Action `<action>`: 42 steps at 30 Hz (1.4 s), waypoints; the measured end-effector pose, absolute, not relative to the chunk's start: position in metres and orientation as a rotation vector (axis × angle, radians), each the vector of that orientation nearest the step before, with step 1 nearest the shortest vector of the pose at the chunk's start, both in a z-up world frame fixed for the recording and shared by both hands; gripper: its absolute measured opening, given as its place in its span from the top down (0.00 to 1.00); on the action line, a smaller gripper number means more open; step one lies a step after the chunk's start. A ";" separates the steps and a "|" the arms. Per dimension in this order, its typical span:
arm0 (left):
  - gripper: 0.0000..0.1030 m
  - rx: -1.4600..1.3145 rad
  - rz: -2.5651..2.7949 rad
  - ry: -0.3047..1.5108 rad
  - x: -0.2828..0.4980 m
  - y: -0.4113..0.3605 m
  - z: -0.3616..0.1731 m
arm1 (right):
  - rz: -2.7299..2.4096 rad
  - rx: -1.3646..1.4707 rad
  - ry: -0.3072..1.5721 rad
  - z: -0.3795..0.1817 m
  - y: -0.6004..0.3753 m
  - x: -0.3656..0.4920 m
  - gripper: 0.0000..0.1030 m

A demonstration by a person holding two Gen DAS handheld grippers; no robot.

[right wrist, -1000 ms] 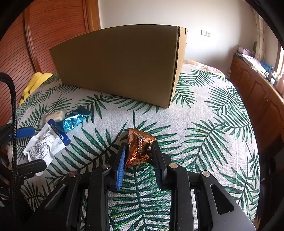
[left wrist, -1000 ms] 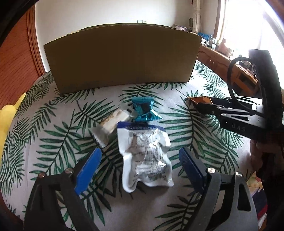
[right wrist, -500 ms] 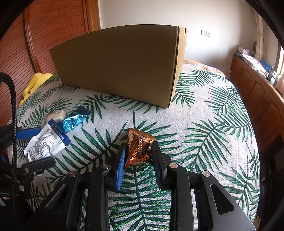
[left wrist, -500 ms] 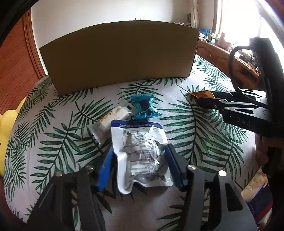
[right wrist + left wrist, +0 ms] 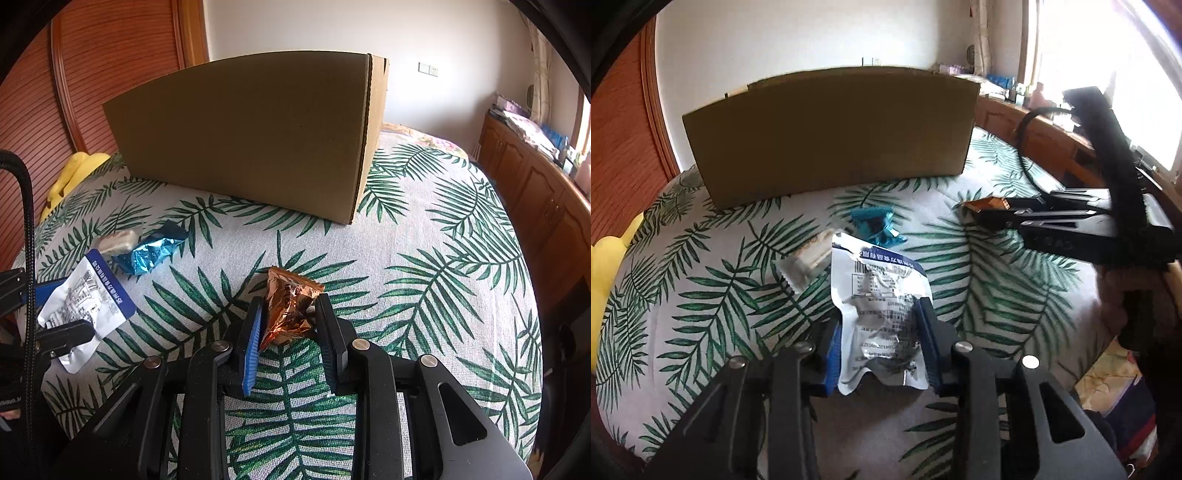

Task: Organize snacks
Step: 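Lift both snacks and carry them toward the cardboard box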

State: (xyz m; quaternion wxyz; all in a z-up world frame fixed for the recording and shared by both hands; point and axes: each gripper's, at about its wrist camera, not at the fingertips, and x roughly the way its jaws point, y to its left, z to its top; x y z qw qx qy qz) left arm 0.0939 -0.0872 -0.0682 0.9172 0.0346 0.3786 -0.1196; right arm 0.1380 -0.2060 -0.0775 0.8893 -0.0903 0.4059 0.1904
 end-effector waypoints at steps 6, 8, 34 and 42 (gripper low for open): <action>0.67 0.068 -0.255 0.753 0.087 -0.090 -0.062 | 0.396 -0.187 0.843 -0.077 -0.206 0.138 0.75; 0.67 0.062 -0.257 0.748 0.086 -0.089 -0.059 | 0.396 -0.187 0.843 -0.077 -0.206 0.138 0.75; 0.67 0.012 -0.267 0.647 0.112 -0.060 -0.010 | 0.416 -0.096 0.684 -0.057 -0.223 0.122 0.76; 0.67 -0.009 -0.264 0.602 0.143 -0.034 0.017 | 0.470 -0.065 0.652 -0.034 -0.229 0.119 0.76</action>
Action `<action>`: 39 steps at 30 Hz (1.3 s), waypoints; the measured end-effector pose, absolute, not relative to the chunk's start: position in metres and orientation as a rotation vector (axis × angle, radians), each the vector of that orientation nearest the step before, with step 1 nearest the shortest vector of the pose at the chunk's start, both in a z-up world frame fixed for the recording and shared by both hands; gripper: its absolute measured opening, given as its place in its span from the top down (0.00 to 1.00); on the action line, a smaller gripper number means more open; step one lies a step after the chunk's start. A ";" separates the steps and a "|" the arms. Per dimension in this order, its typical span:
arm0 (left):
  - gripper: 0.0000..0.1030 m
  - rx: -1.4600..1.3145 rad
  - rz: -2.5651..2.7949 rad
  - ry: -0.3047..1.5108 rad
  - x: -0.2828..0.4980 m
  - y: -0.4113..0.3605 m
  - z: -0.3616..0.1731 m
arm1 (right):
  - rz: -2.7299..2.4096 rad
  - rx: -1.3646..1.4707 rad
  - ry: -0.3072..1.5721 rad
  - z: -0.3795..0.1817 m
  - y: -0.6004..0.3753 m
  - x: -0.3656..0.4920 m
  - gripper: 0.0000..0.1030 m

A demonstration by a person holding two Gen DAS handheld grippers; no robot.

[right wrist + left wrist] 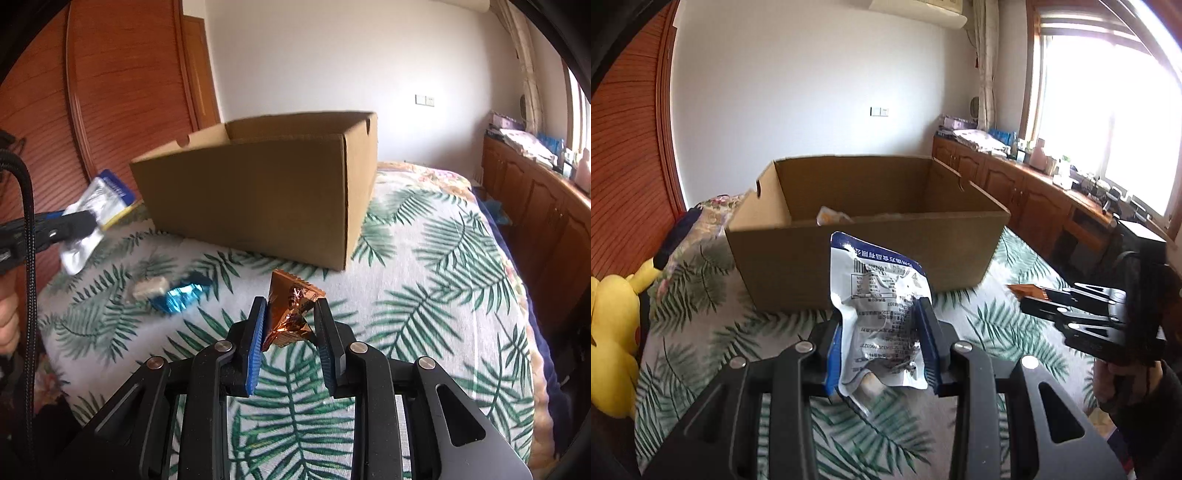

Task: Organize snacks
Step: 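Lift both snacks and carry them toward the cardboard box, then open the right tool over the box while the left tool opens to drop the sachet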

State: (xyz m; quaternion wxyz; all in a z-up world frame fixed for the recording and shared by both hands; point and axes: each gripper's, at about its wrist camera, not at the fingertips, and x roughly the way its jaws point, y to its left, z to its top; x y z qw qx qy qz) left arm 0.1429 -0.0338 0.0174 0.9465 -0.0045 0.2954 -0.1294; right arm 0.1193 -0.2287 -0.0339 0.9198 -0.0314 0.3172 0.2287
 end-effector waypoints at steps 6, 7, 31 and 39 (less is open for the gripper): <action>0.67 0.000 -0.255 0.563 0.167 -0.018 0.035 | 0.516 -0.057 0.570 0.011 -0.223 0.125 0.76; 0.67 -0.001 -0.255 0.558 0.171 -0.015 0.037 | 0.523 -0.058 0.556 0.019 -0.221 0.127 0.76; 0.67 -0.012 -0.248 0.490 0.272 0.021 0.057 | 0.551 -0.115 0.510 0.045 -0.157 0.224 0.76; 0.66 -0.011 -0.261 0.545 0.299 0.011 0.036 | 0.527 -0.132 0.555 0.026 -0.145 0.242 0.75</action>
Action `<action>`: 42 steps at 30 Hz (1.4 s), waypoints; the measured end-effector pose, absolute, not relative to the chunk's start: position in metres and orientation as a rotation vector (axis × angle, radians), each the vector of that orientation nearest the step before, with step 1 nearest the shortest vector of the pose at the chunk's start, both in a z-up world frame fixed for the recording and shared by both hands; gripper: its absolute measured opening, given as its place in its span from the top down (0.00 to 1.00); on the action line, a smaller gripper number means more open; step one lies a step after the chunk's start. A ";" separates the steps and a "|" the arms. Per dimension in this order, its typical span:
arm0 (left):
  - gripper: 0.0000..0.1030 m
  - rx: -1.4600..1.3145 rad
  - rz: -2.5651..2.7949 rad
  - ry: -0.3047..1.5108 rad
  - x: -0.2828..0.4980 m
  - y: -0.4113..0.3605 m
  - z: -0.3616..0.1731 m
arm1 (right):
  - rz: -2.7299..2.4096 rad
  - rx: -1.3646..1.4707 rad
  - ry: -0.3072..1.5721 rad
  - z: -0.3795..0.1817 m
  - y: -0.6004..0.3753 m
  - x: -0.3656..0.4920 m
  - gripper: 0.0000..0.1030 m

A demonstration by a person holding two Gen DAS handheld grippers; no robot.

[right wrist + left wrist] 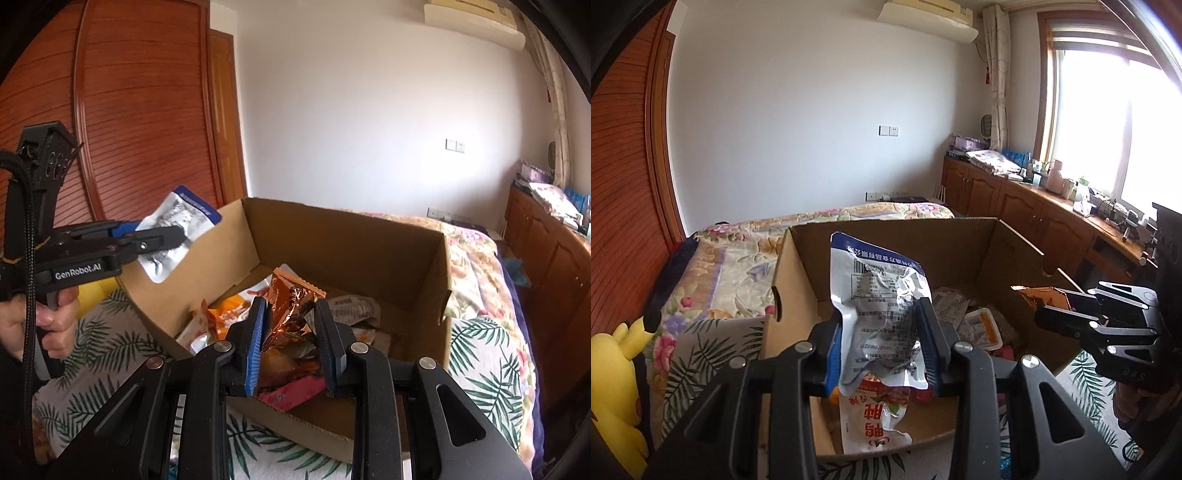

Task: Organize snacks
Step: 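Open the right tool over the box while the left tool opens to drop the sachet, then withdraw both open tools from the box toward the remaining snacks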

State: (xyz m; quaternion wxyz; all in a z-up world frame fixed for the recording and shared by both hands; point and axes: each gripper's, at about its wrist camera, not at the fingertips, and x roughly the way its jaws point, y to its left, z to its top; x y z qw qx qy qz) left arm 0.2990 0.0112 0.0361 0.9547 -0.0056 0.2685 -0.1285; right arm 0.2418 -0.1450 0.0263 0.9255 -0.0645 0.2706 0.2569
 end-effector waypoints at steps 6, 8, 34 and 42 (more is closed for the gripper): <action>0.64 -0.007 -0.262 0.568 0.306 0.005 0.028 | 0.519 -0.135 0.578 0.022 -0.139 0.247 0.74; 0.61 -0.005 -0.256 0.573 0.307 0.005 0.027 | 0.513 -0.131 0.581 0.022 -0.139 0.249 0.74; 0.35 0.055 -0.316 0.550 0.197 -0.001 0.031 | 0.515 -0.095 0.588 0.028 -0.131 0.150 0.69; 0.34 0.050 -0.337 0.642 0.179 0.000 -0.010 | 0.512 -0.085 0.658 0.002 -0.127 0.136 0.69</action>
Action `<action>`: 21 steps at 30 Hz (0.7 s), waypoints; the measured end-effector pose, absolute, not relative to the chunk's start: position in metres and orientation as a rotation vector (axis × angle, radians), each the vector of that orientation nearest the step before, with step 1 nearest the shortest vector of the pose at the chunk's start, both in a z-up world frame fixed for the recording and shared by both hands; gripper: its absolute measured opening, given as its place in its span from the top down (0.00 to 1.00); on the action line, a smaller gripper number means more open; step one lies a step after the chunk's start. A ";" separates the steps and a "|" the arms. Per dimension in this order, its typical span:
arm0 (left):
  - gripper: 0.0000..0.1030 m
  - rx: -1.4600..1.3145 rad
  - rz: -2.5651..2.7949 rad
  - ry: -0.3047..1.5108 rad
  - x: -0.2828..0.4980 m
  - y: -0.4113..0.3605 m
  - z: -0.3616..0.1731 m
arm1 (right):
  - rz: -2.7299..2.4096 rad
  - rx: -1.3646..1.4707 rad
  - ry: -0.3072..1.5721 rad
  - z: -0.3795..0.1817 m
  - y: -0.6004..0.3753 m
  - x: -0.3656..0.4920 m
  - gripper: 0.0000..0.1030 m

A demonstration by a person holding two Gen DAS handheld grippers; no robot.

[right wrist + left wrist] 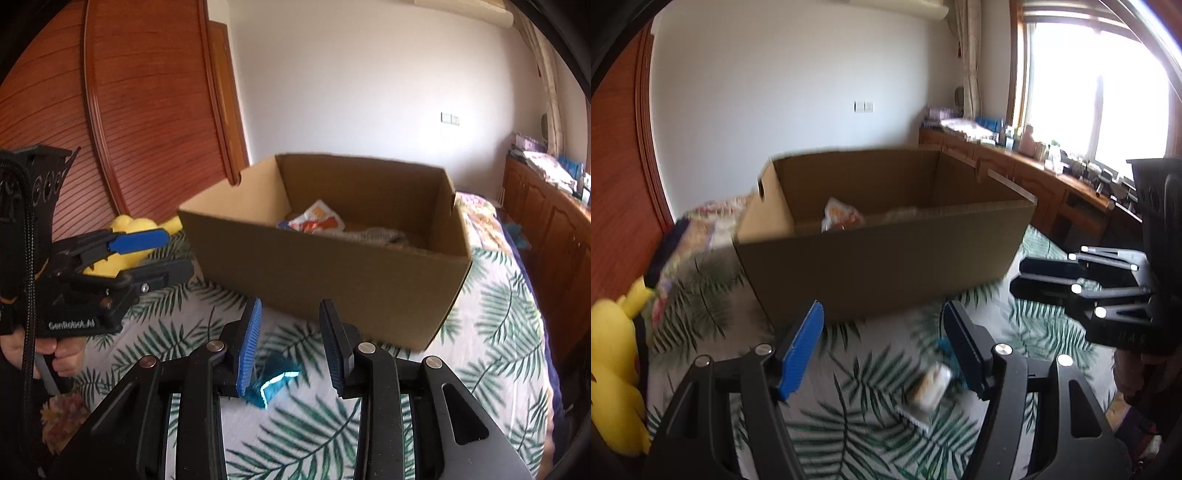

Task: Organize snacks
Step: 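Withdraw both open tools from the box toward the remaining snacks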

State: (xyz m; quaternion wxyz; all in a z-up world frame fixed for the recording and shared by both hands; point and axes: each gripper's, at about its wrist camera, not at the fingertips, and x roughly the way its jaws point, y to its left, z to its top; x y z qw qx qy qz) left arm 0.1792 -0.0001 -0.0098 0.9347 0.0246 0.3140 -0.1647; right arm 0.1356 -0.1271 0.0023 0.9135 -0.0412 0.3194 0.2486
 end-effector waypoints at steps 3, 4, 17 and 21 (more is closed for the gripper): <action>0.34 0.056 -0.350 0.698 0.178 -0.004 -0.029 | 0.508 -0.089 0.689 -0.010 -0.126 0.136 0.69; 0.35 0.067 -0.354 0.715 0.178 -0.007 -0.035 | 0.508 -0.089 0.698 -0.013 -0.126 0.138 0.69; 0.41 0.107 -0.389 0.798 0.174 -0.031 -0.060 | 0.525 -0.064 0.818 -0.052 -0.120 0.153 0.69; 0.41 0.109 -0.409 0.814 0.174 -0.036 -0.066 | 0.531 -0.062 0.832 -0.056 -0.117 0.155 0.69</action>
